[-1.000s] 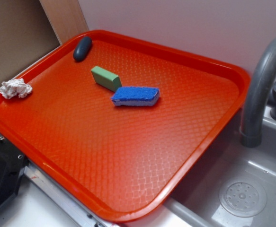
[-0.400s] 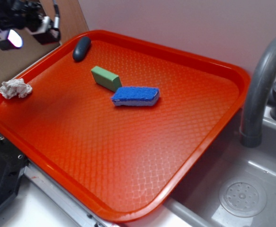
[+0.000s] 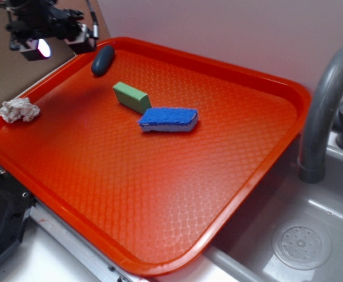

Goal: Grab the plastic pickle.

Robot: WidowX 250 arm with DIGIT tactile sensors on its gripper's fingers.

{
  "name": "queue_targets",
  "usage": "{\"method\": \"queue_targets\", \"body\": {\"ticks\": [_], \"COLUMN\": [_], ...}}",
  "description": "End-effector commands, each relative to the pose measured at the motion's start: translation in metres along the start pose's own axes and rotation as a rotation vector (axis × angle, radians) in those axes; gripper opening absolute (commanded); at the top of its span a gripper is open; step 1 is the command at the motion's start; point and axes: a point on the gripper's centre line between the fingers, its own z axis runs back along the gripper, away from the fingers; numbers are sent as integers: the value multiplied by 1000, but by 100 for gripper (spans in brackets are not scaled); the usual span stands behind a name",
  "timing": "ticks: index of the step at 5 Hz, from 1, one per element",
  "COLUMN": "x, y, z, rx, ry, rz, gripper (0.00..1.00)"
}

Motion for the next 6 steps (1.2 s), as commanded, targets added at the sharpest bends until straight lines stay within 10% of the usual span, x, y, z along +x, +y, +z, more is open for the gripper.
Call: {"method": "queue_targets", "body": {"ticks": [1,6], "x": [40,47], "y": [-16,-7], "z": [-18,-49], "rx": [-3,-15], "ry": [-26,206], "rz": [11,-91], "gripper": [100,100]}}
